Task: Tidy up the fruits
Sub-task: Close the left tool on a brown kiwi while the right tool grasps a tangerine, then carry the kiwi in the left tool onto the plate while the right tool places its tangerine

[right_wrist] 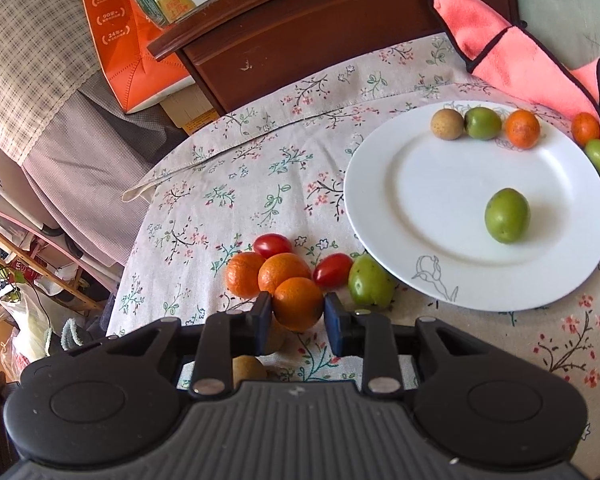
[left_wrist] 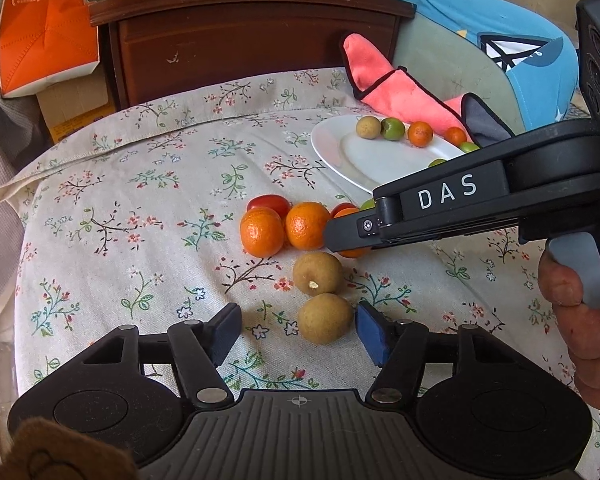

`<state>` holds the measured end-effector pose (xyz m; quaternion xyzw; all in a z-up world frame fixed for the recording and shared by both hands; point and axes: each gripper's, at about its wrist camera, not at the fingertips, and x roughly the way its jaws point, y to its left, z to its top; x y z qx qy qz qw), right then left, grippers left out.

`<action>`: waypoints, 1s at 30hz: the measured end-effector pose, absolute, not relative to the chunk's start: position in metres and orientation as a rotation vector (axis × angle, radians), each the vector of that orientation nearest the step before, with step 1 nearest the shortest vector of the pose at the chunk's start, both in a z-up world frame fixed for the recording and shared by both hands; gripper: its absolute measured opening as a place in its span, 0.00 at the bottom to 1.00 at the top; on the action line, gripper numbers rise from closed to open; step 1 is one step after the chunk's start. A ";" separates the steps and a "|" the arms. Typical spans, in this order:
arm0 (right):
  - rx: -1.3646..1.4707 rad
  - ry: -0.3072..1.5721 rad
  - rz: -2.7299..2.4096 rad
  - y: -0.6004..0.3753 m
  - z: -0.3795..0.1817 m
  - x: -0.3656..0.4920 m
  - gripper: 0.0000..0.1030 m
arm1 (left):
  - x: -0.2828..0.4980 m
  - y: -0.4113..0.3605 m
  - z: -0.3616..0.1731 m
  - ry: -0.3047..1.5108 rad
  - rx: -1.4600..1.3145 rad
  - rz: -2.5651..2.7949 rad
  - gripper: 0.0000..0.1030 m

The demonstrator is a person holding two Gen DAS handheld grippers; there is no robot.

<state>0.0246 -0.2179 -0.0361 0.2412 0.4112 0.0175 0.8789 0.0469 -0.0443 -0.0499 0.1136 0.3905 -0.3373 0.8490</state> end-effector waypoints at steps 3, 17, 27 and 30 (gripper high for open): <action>0.500 0.859 0.034 -0.218 -0.035 0.024 0.27 | 0.044 -0.049 -0.051 0.800 0.268 -0.723 0.45; 0.470 0.834 0.031 -0.220 -0.025 0.019 0.27 | 0.044 -0.052 -0.039 0.818 0.250 -0.713 0.25; 0.436 0.684 0.021 -0.242 0.024 0.007 0.27 | 0.060 -0.056 0.000 0.719 0.146 -0.677 0.25; 0.430 0.634 0.008 -0.255 0.039 0.002 0.28 | 0.066 -0.064 0.008 0.703 0.131 -0.685 0.25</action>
